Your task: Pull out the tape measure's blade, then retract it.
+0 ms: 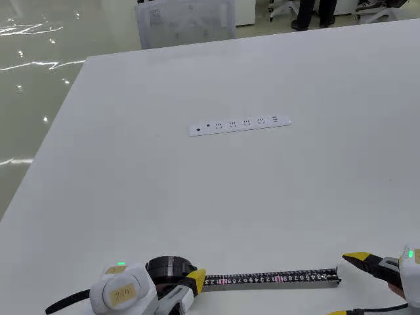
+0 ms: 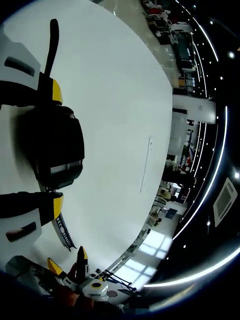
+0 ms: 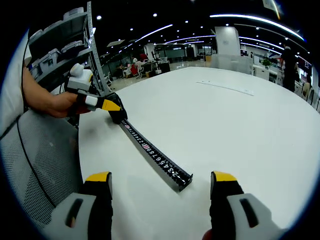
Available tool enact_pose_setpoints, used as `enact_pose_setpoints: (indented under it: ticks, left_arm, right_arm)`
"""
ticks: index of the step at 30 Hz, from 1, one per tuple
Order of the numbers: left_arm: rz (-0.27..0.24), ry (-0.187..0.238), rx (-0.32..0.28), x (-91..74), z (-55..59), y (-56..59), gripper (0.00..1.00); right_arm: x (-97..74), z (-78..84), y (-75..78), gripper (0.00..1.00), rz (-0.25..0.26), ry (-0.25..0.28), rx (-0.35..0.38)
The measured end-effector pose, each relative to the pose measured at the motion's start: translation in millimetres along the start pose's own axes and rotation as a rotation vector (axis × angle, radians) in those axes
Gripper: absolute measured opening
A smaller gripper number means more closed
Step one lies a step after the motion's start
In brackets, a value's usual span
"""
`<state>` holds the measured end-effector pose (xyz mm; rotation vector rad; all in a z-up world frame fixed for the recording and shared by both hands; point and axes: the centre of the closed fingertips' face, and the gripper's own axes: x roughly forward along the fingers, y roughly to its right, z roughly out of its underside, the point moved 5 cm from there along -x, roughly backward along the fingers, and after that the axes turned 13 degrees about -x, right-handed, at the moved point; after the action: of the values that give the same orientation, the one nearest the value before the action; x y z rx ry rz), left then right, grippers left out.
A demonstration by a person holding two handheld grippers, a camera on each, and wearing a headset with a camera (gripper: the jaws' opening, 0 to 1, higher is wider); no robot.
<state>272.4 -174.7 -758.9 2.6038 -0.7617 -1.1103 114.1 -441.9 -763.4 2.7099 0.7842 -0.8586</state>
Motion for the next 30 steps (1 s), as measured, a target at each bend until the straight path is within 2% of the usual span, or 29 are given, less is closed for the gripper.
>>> enact_pose_setpoints:
  ticks: [4, 6, 8, 16, 21, 25, 30]
  left_arm:
    - [-0.015, 0.001, 0.002, 1.0, 0.1, -1.1, 0.66]
    - [-0.022, 0.000, 0.005, 1.4, 0.4, -1.8, 0.65]
    - [-0.028, 0.000, 0.019, 1.6, 0.8, -1.9, 0.64]
    - [-0.035, -0.008, 0.023, 2.9, 1.0, -2.2, 0.64]
    - [-0.037, -0.014, 0.038, 3.5, 1.8, -2.3, 0.64]
    - [-0.036, -0.020, 0.041, 3.3, 1.9, -2.3, 0.64]
    - [-0.038, -0.025, 0.041, 3.6, 2.1, -2.3, 0.64]
  right_arm:
    - [1.0, -0.3, 1.5, 0.81, -0.004, 0.003, -0.004]
    - [3.2, -1.4, -0.6, 0.80, -0.029, 0.014, -0.009]
    - [4.5, -0.5, 0.1, 0.79, -0.035, 0.002, -0.038]
    - [6.1, -0.3, 5.9, 0.77, -0.049, 0.001, -0.056]
    - [7.5, 3.8, 9.7, 0.70, -0.068, -0.008, -0.089]
    - [10.5, 6.2, 10.1, 0.60, -0.091, -0.015, -0.125]
    - [12.8, 8.0, 12.9, 0.55, -0.096, -0.023, -0.151]
